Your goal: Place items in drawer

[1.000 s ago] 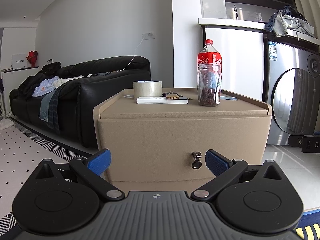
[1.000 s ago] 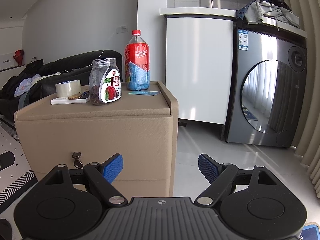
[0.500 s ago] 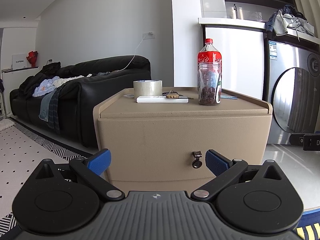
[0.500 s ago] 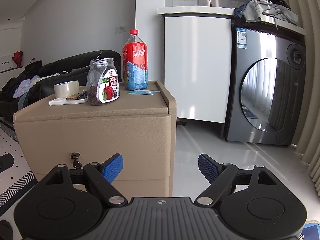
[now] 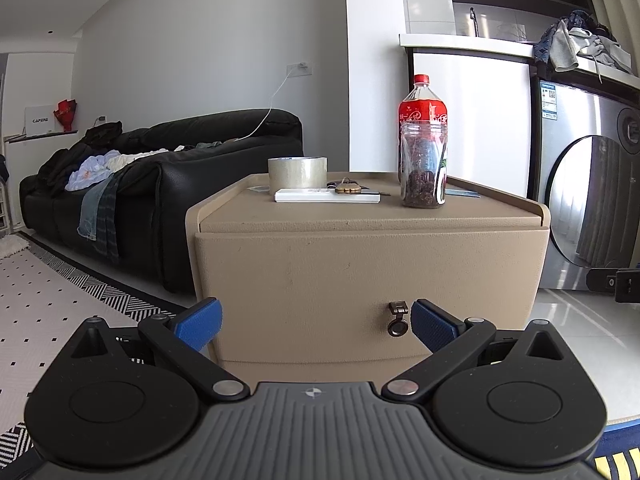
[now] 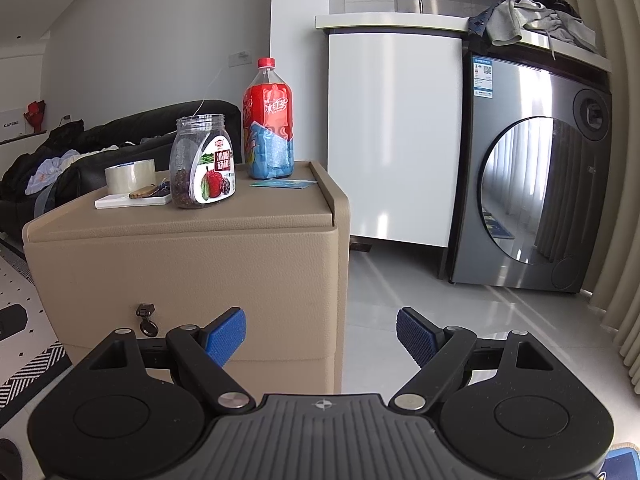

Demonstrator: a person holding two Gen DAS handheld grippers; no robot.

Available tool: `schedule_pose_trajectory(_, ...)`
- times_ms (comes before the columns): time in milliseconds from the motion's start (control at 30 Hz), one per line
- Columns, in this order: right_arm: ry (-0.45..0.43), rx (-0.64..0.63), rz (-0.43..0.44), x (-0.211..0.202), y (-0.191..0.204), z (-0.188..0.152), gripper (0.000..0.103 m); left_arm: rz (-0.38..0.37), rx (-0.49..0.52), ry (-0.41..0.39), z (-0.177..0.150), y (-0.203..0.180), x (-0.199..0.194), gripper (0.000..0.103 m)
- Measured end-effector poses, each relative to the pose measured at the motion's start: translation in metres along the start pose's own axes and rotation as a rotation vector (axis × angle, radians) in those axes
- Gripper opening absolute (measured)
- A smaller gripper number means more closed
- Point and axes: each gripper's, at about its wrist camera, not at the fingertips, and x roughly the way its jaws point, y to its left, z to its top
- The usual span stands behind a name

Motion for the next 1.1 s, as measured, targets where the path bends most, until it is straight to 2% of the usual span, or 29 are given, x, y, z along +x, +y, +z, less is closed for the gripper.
schedule_pose_trajectory(600, -0.012, 0.005, 0.002, 0.012, -0.009, -0.006, 0.086, -0.010, 0.002, -0.003, -0.005, -0.006, 0.015, 0.103)
schedule_pose_trajectory(1100, -0.021, -0.046, -0.006, 0.023, -0.007, -0.017, 0.086, -0.020, -0.004, 0.010, -0.005, -0.015, 0.034, 0.103)
